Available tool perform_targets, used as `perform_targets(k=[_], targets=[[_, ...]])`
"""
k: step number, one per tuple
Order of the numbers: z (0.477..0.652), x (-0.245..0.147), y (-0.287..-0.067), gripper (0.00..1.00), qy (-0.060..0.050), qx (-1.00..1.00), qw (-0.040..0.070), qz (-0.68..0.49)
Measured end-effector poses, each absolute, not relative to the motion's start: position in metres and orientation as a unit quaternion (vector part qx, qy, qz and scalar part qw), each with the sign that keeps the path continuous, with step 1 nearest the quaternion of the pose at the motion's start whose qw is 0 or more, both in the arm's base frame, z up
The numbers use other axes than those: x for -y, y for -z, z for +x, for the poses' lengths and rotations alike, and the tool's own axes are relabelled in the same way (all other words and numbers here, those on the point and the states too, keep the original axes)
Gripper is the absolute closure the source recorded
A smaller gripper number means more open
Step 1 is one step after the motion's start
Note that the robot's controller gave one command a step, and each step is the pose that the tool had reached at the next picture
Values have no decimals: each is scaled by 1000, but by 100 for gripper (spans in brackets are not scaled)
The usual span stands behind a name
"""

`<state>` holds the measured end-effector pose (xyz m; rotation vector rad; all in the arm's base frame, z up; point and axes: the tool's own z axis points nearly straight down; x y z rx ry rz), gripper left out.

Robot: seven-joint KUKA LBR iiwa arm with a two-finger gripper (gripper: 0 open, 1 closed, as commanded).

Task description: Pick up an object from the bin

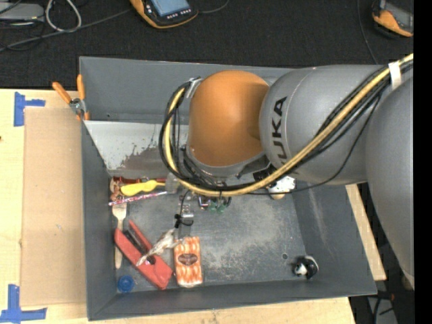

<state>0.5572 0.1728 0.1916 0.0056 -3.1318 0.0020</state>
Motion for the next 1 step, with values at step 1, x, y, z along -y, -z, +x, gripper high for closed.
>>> perform_targets(k=[1], targets=[[559, -172, -196, 0, 0, 1000, 1, 0]])
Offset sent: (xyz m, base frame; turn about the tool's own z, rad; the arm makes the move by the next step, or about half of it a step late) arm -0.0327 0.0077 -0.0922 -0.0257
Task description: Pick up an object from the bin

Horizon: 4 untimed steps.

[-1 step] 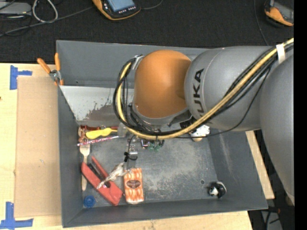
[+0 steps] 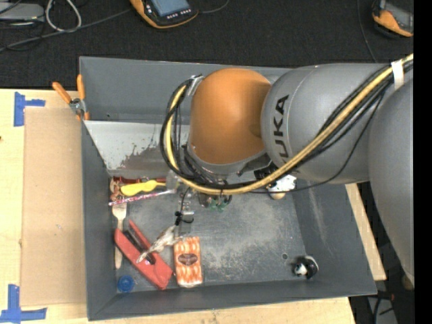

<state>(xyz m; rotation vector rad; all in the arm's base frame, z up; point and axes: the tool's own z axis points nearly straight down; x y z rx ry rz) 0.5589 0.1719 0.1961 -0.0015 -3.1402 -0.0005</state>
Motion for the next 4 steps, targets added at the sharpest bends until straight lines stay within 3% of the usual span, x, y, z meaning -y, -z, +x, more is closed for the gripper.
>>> perform_targets(k=[1, 2, 3, 4], targets=[[550, -174, -167, 0, 1, 1000, -3, 5], [551, -169, -162, 0, 0, 1000, 2, 29], [525, -178, -125, 0, 1, 1000, -1, 26], [527, -143, -82, 0, 1, 999, -5, 36]])
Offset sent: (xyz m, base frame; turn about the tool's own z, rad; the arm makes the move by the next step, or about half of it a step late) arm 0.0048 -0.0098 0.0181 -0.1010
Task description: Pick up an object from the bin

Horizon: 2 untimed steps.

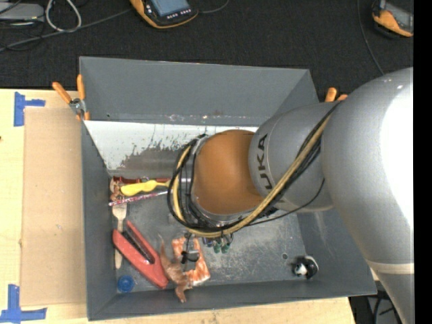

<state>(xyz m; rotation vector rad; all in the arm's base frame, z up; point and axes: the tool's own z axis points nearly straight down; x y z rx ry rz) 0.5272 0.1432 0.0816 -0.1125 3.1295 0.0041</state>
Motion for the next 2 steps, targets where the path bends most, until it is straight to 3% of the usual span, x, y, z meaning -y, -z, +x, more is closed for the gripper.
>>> perform_targets(k=[1, 2], targets=[[500, -122, -149, 0, 0, -998, -5, -62], [497, -111, -145, 0, 0, -999, -1, -50]])
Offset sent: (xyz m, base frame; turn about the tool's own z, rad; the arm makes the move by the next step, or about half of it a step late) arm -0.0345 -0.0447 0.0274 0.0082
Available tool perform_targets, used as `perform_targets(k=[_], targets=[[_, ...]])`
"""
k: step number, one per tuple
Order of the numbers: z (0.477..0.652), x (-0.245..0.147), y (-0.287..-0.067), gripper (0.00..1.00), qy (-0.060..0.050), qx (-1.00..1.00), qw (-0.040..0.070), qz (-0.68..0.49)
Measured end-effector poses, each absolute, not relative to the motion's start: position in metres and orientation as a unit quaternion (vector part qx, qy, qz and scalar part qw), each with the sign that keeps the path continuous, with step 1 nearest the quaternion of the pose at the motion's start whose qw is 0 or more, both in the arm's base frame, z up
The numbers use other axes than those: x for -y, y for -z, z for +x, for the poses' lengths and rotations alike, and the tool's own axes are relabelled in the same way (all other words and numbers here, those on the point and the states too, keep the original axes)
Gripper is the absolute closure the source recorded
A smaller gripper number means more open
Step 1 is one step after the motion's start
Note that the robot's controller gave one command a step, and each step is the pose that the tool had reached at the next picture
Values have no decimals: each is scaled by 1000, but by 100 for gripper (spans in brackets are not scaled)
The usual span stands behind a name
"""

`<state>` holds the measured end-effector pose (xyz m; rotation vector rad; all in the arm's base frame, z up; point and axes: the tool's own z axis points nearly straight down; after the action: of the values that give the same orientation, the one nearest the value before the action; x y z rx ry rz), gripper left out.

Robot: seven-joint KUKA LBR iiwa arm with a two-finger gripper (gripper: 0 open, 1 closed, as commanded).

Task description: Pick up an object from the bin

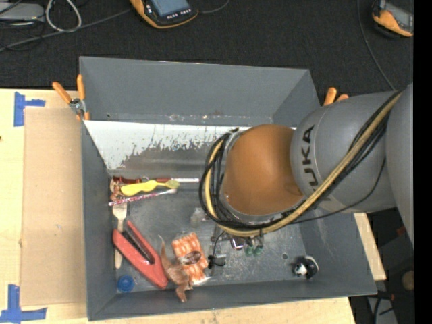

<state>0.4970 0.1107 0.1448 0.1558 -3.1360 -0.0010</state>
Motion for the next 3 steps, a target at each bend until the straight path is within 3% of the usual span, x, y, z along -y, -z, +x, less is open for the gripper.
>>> perform_targets(k=[2, 3], targets=[[479, -102, -95, 0, 0, 991, 2, 135], [476, -127, -89, 100, 1, 966, 2, 257]])
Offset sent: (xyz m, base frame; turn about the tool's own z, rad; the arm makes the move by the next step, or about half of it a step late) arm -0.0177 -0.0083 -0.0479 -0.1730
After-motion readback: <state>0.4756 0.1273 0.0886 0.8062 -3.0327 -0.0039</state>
